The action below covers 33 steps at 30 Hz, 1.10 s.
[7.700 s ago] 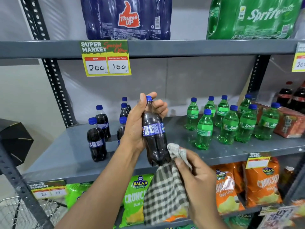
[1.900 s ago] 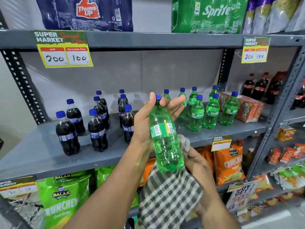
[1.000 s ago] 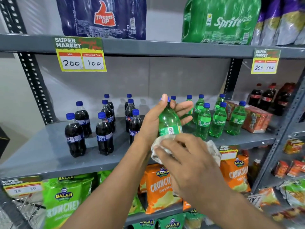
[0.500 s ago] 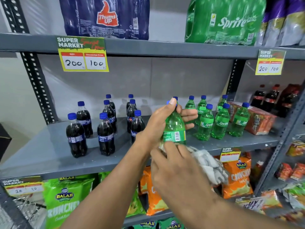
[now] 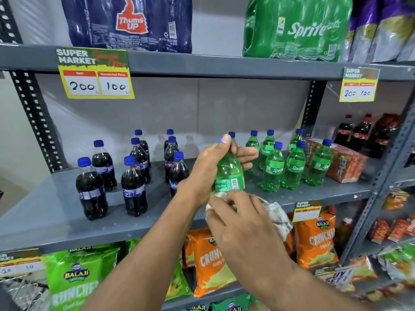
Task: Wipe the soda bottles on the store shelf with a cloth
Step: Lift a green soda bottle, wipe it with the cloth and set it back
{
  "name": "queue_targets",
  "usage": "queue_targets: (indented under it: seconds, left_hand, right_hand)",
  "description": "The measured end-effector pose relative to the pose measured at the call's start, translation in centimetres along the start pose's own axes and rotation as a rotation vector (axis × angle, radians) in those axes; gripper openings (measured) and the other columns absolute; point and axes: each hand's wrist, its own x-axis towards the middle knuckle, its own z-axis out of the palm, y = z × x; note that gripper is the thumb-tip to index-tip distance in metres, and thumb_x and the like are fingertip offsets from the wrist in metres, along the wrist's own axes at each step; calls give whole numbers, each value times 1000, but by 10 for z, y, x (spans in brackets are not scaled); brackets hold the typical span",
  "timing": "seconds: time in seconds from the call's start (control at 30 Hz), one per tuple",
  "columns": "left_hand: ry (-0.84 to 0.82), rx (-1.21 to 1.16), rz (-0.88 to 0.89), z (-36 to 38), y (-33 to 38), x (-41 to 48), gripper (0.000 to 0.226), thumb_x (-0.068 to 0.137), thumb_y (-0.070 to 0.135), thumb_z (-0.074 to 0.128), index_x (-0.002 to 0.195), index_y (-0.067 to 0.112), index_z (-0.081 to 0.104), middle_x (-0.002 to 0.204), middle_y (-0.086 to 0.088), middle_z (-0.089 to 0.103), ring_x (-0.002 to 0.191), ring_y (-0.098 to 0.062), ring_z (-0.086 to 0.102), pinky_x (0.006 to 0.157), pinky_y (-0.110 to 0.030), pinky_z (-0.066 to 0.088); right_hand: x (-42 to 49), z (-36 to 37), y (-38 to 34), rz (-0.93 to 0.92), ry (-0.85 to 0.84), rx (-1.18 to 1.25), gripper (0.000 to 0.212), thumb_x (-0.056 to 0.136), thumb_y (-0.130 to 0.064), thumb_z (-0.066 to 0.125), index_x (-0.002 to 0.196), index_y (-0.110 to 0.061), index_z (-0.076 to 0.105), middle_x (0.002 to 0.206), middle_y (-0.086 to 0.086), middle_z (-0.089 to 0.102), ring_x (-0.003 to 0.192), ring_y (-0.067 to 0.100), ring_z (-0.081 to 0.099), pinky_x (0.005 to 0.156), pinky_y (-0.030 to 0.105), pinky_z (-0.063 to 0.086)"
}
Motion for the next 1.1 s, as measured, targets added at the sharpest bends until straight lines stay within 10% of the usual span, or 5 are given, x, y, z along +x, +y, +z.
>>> queue_targets:
  seconds: [0.27,0.43,0.57,0.9,1.1]
  left_hand:
    - [168,585,51,-7,-22,30,28,104,36,44,89,30,68,117,-5,72,108,-11,63,104,-29,40]
    - [232,714,-61,-27,-53,57,34,103,40,44,115,15,65,109,14,63,104,6,55,95,-30,38]
    - [282,722,-111,-33,-77,74,28,104,38,44,111,19,64,120,2,61,114,-9,54,93,-30,35]
    - [304,824,-106,-37,-103,108,28,102,47,44,112,27,60,124,7,62,120,-15,54,101,-38,41]
    - [348,865,-141,-43,-115,111,77,80,82,42,134,28,49,141,4,57,132,-17,50,108,-44,40]
  right_hand:
    - [-21,44,65,490,234,583,55,66,25,51,88,-21,71,105,-22,61,106,13,51,95,7,34]
    - [-43,61,96,714,246,781,58,76,27,50,87,-27,70,111,-25,60,103,12,60,74,24,43]
    - [-59,76,108,854,210,934,59,84,21,52,85,-36,67,111,-19,67,73,-2,55,62,17,35]
    - [-71,92,113,1005,174,1111,47,88,18,57,80,-26,69,102,-20,73,81,2,66,70,36,52]
    - [-81,98,121,1029,196,1114,45,89,15,60,81,-28,70,103,-25,72,79,1,68,52,23,53]
